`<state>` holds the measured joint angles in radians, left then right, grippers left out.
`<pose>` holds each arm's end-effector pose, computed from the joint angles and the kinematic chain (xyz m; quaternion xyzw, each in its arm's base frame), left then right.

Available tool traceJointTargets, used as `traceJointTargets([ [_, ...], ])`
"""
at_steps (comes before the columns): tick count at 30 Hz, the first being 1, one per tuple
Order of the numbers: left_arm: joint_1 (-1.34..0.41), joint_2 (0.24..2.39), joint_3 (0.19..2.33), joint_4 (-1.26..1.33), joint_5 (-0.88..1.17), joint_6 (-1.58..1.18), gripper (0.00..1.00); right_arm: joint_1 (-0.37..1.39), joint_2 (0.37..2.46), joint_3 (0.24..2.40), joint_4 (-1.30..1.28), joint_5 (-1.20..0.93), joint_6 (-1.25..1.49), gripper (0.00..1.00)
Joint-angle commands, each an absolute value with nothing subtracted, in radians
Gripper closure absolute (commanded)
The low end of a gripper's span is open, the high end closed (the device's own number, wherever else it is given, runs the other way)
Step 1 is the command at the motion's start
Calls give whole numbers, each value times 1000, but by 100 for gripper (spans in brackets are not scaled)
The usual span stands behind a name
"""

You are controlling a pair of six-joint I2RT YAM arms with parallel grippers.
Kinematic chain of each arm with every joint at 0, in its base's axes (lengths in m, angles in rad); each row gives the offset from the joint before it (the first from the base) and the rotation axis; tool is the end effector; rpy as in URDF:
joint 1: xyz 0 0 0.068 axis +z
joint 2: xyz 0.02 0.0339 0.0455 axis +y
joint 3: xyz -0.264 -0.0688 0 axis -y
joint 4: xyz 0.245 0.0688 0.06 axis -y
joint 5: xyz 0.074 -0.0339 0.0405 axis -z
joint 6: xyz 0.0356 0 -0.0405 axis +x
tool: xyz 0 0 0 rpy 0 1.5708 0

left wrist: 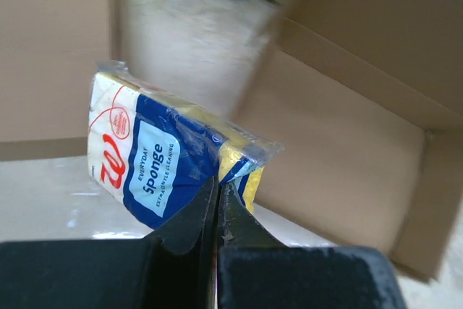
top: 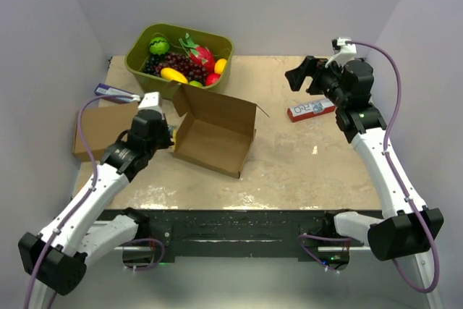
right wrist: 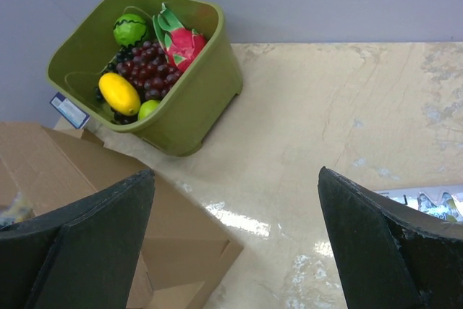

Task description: Fold the paper box

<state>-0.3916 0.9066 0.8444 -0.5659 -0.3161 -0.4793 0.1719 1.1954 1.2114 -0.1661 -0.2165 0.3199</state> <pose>0.1824 -0.0633 0.3027 -0.1100 0.8759 -0.0620 0.4657 0.2694 0.0545 0.4068 -0.0145 0.7568 0.2373 0.6088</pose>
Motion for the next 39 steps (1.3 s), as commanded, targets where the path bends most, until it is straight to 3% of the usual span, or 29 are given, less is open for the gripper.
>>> traceJointTargets([
  [1, -534, 983, 928, -528, -301, -557, 100, 169, 1187, 1221, -144, -193, 316, 1],
  [20, -681, 1252, 897, -232, -241, -606, 100, 170, 1177, 1232, -183, -179, 298, 1],
  [21, -680, 1262, 887, -204, -245, -601, 92, 169, 1178, 1233, -178, -186, 299, 1],
  [22, -680, 1285, 878, -201, -241, -582, 59, 170, 1178, 1232, -175, -198, 299, 1],
  [23, -681, 1298, 876, -199, -242, -572, 43, 169, 1180, 1233, -173, -202, 298, 1],
  [25, -681, 1316, 876, -228, -247, -561, 23, 170, 1178, 1233, -175, -202, 296, 1],
  [32, -634, 1232, 864, -438, -334, -506, 13, 169, 1166, 1223, -173, -189, 282, 1],
  [36, -436, 1129, 775, -520, -273, -573, 12, 169, 1147, 1213, -161, -204, 281, 1],
  [39, -324, 1027, 712, -552, -354, -645, 7, 170, 1135, 1212, -166, -203, 270, 1],
])
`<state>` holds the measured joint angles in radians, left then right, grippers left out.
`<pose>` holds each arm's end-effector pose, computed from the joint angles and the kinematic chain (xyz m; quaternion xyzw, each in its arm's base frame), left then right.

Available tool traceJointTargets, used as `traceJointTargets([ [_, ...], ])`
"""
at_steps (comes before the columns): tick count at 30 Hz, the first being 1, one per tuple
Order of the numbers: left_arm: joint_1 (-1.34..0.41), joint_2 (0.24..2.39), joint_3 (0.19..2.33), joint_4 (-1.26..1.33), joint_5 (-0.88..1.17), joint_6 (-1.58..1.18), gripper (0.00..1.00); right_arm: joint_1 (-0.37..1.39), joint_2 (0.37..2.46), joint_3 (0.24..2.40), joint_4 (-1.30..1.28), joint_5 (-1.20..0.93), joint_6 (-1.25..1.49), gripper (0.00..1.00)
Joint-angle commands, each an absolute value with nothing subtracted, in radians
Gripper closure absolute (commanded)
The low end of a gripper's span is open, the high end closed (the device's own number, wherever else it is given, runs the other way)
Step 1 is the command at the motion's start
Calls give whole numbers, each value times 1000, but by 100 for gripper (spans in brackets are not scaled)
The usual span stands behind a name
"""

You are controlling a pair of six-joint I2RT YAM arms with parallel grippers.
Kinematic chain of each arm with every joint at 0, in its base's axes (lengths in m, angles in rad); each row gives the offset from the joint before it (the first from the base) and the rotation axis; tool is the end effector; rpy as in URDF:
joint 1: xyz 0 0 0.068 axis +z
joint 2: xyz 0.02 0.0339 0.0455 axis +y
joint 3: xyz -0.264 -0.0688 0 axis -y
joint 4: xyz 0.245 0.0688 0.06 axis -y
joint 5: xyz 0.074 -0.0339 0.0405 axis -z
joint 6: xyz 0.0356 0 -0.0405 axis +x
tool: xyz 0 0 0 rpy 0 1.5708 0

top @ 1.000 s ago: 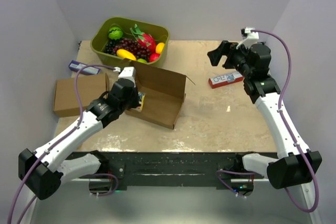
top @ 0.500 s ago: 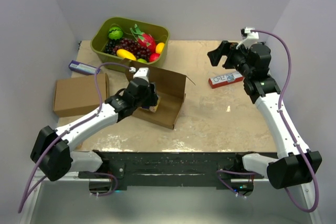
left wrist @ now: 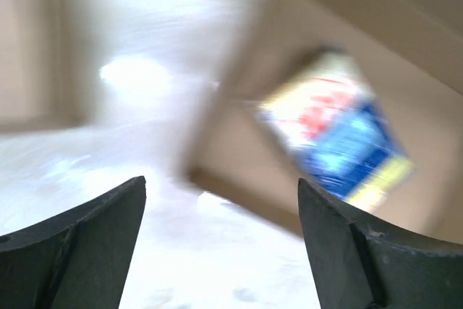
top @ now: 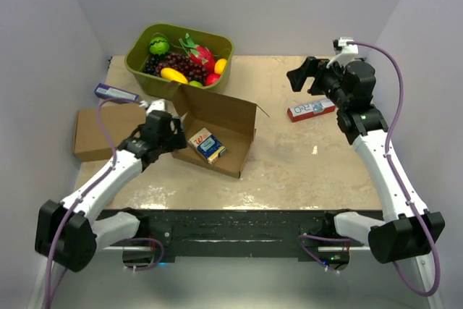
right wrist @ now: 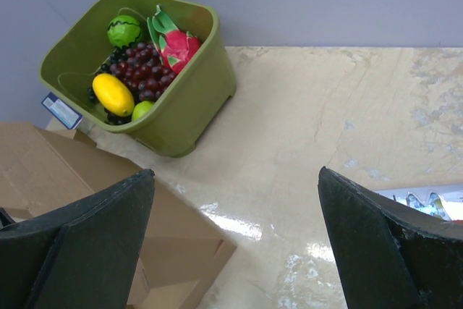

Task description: Fold the paper box

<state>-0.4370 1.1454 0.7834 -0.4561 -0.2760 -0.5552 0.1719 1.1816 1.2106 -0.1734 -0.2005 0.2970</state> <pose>0.2174 -0.0908 0.2443 -0.1049 0.9166 -0.0608 0.3810 0.2655 0.0533 0.4092 -0.0183 0.7551 0.2248 0.6156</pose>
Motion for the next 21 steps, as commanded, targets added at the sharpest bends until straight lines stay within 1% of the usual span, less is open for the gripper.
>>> traceJointTargets([
  [1, -302, 1000, 703, -563, -400, -664, 1, 170, 1132, 1212, -169, -201, 265, 1],
  [2, -258, 976, 698, -587, -495, -676, 0, 169, 1131, 1213, -172, -198, 261, 1],
  [4, -215, 927, 696, -615, -589, -710, 0, 169, 1126, 1213, -172, -198, 258, 1],
  [5, -154, 920, 696, -642, -645, -722, 0, 169, 1126, 1215, -172, -204, 258, 1],
  [8, -1, 945, 699, -647, -658, -694, 0, 170, 1121, 1216, -164, -233, 268, 1],
  [9, 0, 974, 712, -655, -699, -715, 0, 170, 1118, 1218, -164, -241, 270, 1],
  [12, 115, 999, 690, -615, -773, -744, 0, 170, 1108, 1218, -160, -245, 270, 1],
  [14, 223, 1003, 672, -589, -724, -774, 0, 170, 1103, 1226, -167, -232, 261, 1],
  [17, 331, 1023, 629, -569, -667, -822, 0, 170, 1097, 1238, -178, -225, 253, 1],
  [19, 379, 1048, 615, -572, -705, -830, 0, 170, 1089, 1243, -187, -229, 250, 1],
  [20, 427, 1051, 611, -566, -788, -824, 0, 170, 1085, 1243, -189, -229, 250, 1],
  [21, 455, 1049, 591, -548, -817, -787, 0, 170, 1081, 1243, -189, -226, 252, 1],
])
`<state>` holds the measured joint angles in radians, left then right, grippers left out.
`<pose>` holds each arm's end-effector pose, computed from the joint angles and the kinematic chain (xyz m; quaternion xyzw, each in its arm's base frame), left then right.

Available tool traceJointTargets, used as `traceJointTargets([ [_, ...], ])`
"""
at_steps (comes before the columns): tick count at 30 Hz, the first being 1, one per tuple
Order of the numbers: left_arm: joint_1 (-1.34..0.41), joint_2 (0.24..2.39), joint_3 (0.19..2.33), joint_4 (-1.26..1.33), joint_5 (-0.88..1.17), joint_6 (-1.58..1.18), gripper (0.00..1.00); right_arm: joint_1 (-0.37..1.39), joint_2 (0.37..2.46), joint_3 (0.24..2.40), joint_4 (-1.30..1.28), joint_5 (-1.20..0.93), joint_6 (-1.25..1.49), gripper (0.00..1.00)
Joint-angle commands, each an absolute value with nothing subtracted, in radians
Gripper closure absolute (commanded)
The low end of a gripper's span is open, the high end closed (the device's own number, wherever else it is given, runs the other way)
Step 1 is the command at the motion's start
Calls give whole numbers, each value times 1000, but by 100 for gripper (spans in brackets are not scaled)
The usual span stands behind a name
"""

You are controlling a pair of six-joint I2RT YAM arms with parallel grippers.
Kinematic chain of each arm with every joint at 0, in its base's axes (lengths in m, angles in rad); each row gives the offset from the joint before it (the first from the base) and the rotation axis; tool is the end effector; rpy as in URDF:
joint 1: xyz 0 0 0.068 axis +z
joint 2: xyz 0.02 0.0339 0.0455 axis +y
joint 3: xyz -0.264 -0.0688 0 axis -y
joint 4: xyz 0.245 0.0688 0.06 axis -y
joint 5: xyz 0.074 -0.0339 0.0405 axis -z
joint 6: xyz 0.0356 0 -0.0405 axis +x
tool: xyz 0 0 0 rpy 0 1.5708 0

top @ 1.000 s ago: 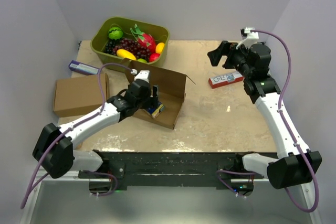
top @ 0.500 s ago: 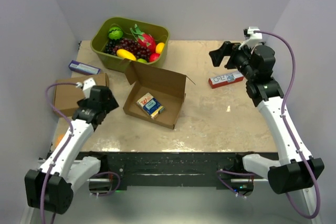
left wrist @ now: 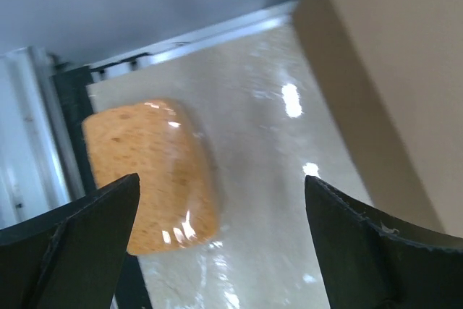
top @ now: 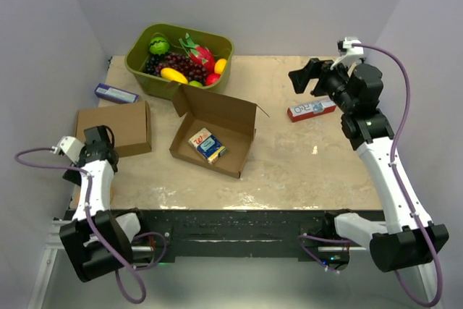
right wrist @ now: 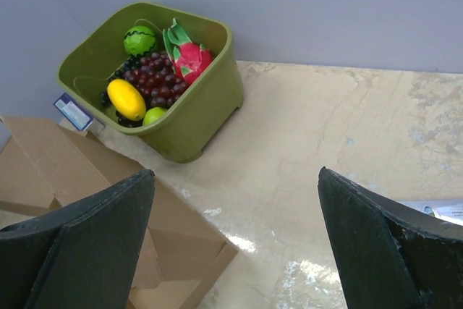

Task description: Fold the paper box

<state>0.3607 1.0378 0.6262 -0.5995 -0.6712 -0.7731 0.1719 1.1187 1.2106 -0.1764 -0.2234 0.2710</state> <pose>0.1685 0.0872 0.2115 -0.5641 0.7167 0.2564 0.3201 0.2464 0.0508 0.4240 -0.0391 0.7346 0.2278 0.6379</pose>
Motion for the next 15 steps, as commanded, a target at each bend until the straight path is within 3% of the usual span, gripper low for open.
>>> traceJointTargets([
  [1, 487, 1048, 589, -537, -819, -785, 0, 170, 1077, 1243, -192, -224, 250, 1],
  [5, 546, 1048, 566, -450, -639, -804, 0, 170, 1078, 1255, -201, -239, 253, 1],
  [10, 549, 1146, 554, -440, -626, -804, 1, 169, 1066, 1261, -204, -270, 262, 1],
  [14, 552, 1138, 486, -396, -543, -883, 9, 170, 1058, 1264, -215, -261, 259, 1],
  [15, 552, 1131, 456, -390, -535, -925, 15, 170, 1054, 1264, -215, -258, 259, 1],
])
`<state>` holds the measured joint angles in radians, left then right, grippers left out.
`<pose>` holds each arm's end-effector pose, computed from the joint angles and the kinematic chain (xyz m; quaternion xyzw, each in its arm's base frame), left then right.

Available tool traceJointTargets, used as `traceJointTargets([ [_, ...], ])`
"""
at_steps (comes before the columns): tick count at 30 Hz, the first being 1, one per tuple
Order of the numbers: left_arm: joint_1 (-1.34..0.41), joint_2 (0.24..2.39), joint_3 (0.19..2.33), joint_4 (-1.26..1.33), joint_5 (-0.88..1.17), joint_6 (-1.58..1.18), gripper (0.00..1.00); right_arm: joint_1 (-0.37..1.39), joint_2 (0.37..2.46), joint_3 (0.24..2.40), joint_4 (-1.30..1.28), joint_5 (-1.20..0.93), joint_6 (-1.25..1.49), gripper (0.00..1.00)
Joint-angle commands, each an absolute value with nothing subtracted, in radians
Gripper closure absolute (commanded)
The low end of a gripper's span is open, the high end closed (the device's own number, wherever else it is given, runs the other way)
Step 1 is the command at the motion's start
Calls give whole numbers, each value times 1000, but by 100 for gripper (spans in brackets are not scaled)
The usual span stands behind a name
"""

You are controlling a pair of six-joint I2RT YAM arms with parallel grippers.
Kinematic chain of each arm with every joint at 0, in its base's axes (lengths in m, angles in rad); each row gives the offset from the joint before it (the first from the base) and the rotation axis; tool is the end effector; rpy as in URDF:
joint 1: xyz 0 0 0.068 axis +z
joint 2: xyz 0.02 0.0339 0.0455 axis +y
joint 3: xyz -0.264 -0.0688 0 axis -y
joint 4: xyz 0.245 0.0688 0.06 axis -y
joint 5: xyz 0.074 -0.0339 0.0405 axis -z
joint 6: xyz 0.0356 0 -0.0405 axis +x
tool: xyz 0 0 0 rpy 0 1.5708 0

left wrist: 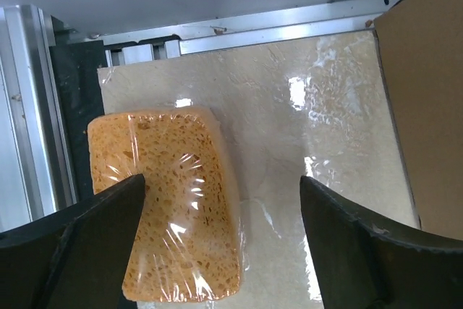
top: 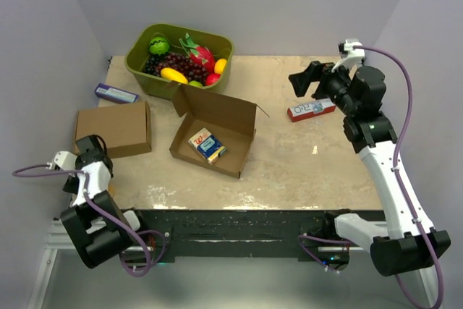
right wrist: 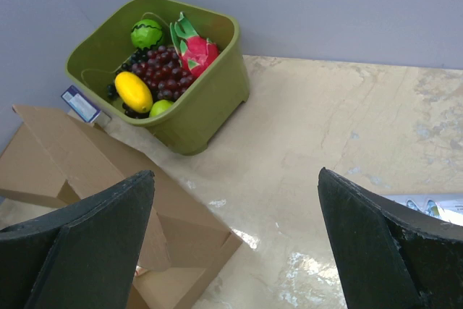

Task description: Fold the paper box

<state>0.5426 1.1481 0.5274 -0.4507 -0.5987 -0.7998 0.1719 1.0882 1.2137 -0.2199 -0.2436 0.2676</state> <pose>0.1570 0.1181 0.1698 -0.6329 0.6797 0.2531 0.2708 0.2361 0.0497 0.4273 -0.0466 0.7373 0.2333 0.6323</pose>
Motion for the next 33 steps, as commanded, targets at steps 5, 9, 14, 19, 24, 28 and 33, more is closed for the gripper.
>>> traceJointTargets([
  [5, 552, 1143, 400, -333, -499, -953, 52, 170, 1042, 1262, -225, -245, 255, 1],
  [9, 552, 1144, 400, -310, -479, -899, 86, 170, 1039, 1255, -222, -239, 259, 1],
  [14, 551, 1085, 356, -272, -399, -848, 100, 169, 1035, 1252, -222, -239, 264, 1],
  [19, 535, 1008, 218, -183, -209, -902, 100, 169, 1039, 1247, -218, -239, 271, 1],
  [24, 451, 904, 192, -215, -176, -925, 100, 170, 1037, 1239, -204, -258, 288, 1],
  [28, 375, 864, 215, -287, -146, -931, 100, 170, 1035, 1230, -192, -268, 304, 1],
  [33, 289, 861, 282, -388, -60, -971, 100, 169, 1040, 1227, -187, -275, 304, 1],
])
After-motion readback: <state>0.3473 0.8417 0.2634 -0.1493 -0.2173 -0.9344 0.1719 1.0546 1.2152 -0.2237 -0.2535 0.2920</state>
